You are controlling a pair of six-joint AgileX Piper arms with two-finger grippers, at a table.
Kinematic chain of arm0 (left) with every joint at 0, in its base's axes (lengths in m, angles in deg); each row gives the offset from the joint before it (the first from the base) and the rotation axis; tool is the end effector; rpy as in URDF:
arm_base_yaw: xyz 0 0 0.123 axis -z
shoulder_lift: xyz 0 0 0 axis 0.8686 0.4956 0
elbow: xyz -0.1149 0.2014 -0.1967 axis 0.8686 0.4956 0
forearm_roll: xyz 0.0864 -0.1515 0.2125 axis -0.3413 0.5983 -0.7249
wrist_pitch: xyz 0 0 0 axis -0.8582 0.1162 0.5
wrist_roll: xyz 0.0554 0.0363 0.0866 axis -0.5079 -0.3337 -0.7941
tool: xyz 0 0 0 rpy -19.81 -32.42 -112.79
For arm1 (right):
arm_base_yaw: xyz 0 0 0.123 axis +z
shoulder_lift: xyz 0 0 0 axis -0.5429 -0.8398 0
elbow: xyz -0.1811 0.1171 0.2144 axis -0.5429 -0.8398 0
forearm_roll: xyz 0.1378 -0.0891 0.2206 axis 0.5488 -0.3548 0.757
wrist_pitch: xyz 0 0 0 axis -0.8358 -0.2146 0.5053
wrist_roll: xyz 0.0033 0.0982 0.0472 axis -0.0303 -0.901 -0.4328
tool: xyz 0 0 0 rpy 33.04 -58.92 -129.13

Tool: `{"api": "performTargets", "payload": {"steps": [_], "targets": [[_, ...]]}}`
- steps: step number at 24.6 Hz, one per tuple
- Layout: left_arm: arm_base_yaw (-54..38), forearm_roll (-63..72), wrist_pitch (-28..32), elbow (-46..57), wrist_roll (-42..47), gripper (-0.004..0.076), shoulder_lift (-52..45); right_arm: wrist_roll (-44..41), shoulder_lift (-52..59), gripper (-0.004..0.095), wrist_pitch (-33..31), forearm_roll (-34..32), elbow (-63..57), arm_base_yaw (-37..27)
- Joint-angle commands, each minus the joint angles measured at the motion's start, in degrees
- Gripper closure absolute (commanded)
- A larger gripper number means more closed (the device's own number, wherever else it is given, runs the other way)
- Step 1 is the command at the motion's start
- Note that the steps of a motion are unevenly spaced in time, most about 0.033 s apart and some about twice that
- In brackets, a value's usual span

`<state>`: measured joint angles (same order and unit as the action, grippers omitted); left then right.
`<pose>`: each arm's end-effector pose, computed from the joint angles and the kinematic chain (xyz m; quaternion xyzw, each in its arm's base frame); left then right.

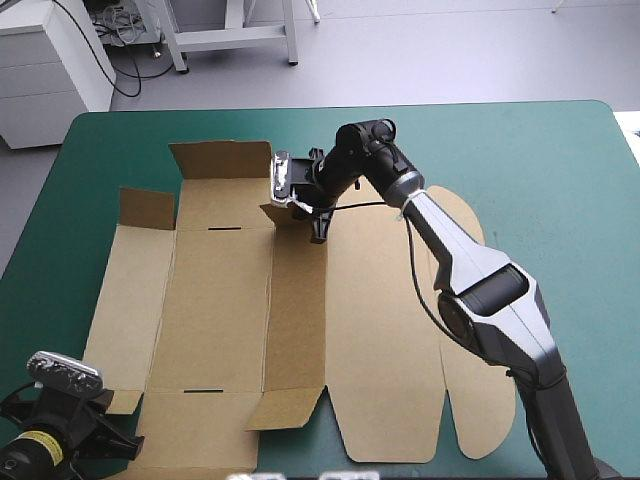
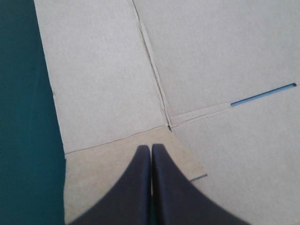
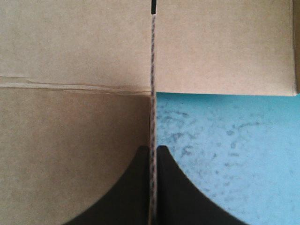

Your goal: Fold the box

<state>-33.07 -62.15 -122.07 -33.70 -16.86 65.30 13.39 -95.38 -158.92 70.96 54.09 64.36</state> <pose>0.0590 -0.0003 0.2604 0.1477 0.9209 0.0201 0.3603 0.4523 0.3187 0.2848 -0.7048 0.6461 0.0986 0.2758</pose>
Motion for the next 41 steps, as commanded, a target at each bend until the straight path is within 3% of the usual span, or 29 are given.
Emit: {"api": "performTargets", "payload": {"steps": [1,10,14,29,41], "targets": [[0.1,-0.6,2.5,-1.2,0.5,0.0734,0.9,-1.3,3.8,0.0928,1.3,2.5,1.9,1.3],[0.1,-0.6,2.5,-1.2,0.5,0.0734,0.9,-10.2,2.3,0.0928,1.3,-2.3,1.5,5.1],[0.1,-0.6,2.5,-1.2,0.5,0.0734,0.9,-10.7,2.3,0.0927,1.3,-1.7,-4.2,5.7],[0.1,-0.6,2.5,-1.2,0.0,0.0734,0.9,7.2,2.3,0.0927,3.7,4.0,-7.0,6.4],[0.1,-0.6,2.5,-1.2,0.0,0.0734,0.9,8.0,2.3,0.0927,6.1,4.0,-7.0,7.4]]}}
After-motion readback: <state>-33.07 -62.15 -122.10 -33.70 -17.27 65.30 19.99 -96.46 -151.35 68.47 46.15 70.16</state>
